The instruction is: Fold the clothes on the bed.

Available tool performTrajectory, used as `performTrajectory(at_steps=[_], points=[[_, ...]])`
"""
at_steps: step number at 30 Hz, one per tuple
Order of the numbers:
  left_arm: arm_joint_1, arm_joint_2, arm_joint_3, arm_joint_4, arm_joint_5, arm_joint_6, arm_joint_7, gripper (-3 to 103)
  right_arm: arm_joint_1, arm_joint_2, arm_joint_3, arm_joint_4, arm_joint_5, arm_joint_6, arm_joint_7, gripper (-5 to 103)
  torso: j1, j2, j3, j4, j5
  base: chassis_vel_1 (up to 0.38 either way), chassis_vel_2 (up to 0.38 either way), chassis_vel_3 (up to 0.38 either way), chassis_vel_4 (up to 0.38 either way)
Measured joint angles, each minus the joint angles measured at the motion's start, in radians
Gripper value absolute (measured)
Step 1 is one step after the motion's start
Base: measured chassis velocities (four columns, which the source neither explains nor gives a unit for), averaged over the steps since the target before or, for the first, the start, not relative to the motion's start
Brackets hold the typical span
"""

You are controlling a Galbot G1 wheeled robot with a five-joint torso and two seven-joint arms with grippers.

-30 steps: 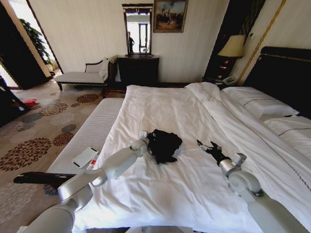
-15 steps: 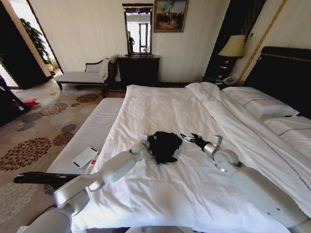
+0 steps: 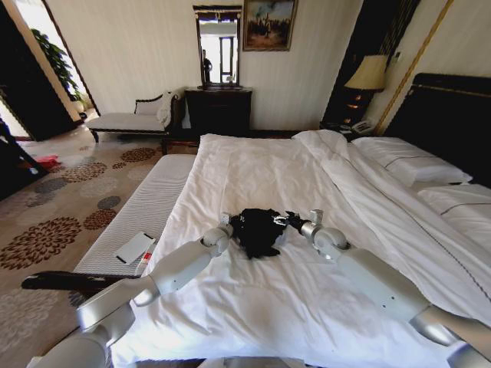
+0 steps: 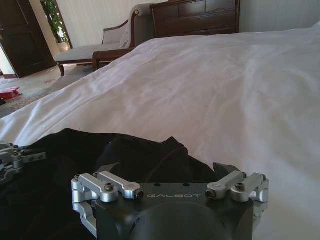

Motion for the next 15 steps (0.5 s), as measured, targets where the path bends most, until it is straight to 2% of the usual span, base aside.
performTrajectory(at_steps=[3,6,9,12,14,15], points=[[-0.004,0.002,0.005,-0.001,-0.001,0.000,0.002,1,0.009,0.011,-0.008,-0.016,-0.004,0.003,0.011,101,0.000,0.000,0.000,0.0001,0.0001,0.000,0.000,0.000,0.000],[-0.004,0.003,0.007,-0.003,-0.001,-0.001,0.003,1,0.024,0.032,-0.015,-0.030,0.005,-0.002,0.048,89,0.000,0.000,0.000,-0.0001,0.0000,0.000,0.000,0.000,0.000],[0.002,0.007,0.007,-0.008,0.000,-0.002,0.003,1,0.030,0.039,-0.020,-0.032,0.012,-0.005,0.058,84,0.000,0.000,0.000,0.0000,0.0000,0.000,0.000,0.000,0.000],[0.011,0.012,0.007,-0.018,0.003,-0.003,0.003,1,0.033,0.041,-0.024,-0.032,0.013,-0.007,0.062,67,0.000,0.000,0.000,0.0001,-0.0001,0.000,0.000,0.000,0.000],[0.012,0.012,0.007,-0.019,0.003,-0.003,0.003,1,0.034,0.041,-0.026,-0.032,0.013,-0.008,0.063,67,0.000,0.000,0.000,0.0000,-0.0001,0.000,0.000,0.000,0.000],[0.014,0.012,0.007,-0.020,0.003,-0.003,0.003,1,0.034,0.041,-0.029,-0.033,0.014,-0.008,0.064,61,0.000,0.000,0.000,0.0000,-0.0001,0.000,0.000,0.000,0.000]])
